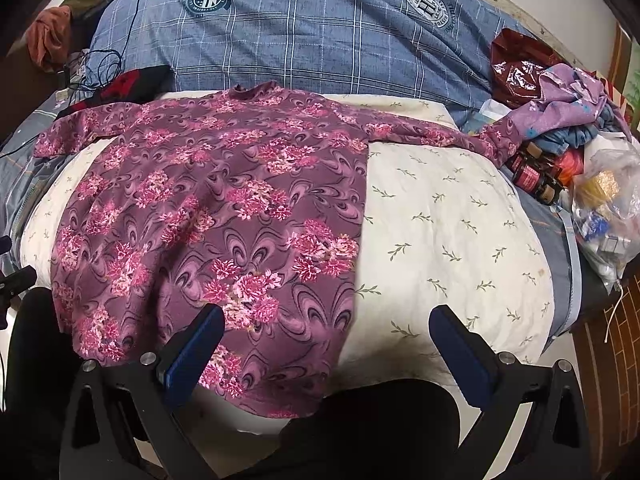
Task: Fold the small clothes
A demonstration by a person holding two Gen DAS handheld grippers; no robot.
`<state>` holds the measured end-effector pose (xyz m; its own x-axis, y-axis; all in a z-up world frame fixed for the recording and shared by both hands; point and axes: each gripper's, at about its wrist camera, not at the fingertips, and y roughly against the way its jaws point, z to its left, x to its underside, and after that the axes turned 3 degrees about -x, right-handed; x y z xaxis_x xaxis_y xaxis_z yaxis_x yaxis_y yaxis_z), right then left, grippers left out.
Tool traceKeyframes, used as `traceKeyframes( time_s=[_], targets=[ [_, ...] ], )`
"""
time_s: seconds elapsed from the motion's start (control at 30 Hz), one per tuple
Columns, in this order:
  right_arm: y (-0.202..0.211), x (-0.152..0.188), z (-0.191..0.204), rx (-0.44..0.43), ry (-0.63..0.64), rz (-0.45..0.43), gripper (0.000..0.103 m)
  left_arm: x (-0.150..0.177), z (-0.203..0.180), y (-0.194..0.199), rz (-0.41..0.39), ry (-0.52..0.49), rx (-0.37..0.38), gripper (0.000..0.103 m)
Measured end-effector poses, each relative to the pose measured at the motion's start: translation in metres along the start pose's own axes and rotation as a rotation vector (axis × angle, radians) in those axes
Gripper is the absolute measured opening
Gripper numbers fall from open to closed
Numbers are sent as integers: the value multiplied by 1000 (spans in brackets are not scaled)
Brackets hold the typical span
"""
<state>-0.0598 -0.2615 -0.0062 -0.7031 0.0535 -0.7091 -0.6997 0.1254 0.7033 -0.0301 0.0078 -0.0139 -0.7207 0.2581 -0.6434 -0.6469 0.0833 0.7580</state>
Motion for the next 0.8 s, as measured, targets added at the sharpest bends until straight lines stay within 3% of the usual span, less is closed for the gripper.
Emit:
traceKeyframes(
  time_s=[0.8],
  targets=[
    [-4,-1,0,-7,-8,7,103,-4,-8,-3,4,-18,10,103]
  ],
)
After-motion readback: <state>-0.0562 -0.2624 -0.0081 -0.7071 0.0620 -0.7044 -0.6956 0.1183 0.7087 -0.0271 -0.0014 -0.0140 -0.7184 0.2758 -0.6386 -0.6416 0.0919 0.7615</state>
